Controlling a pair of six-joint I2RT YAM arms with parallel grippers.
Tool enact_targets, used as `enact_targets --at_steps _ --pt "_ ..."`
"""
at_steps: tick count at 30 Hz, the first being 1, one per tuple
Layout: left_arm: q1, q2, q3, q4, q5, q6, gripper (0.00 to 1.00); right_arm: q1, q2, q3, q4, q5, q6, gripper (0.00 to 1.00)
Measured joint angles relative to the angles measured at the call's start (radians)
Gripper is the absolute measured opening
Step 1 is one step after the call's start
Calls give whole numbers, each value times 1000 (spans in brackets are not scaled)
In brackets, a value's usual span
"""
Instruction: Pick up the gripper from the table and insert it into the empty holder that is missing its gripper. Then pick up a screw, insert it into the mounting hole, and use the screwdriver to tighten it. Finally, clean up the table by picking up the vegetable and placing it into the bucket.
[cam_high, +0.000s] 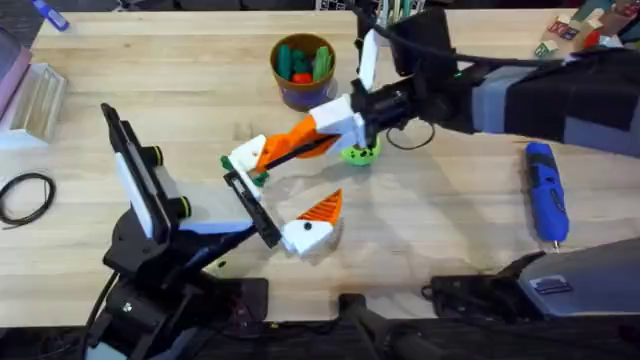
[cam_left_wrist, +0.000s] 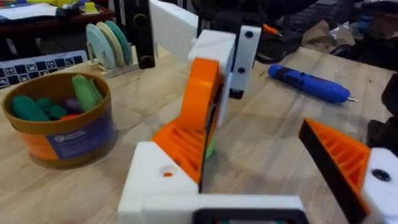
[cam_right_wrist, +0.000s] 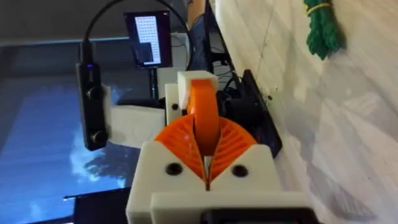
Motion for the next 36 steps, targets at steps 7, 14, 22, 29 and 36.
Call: enact_targets --at_steps 7,14,22,29,36 --pt "11 0 0 0 -44 -9 984 68 14 0 161 97 64 8" --pt "17 1 0 -3 -76 -34 985 81 63 0 252 104 140 8" --pt "17 2 -6 18 -81 -48 984 84 70 2 264 111 148 8" --pt "17 2 -9 20 -58 -51 984 84 70 2 266 120 148 8" --pt "21 2 -9 20 -54 -53 984 86 70 2 266 124 148 8"
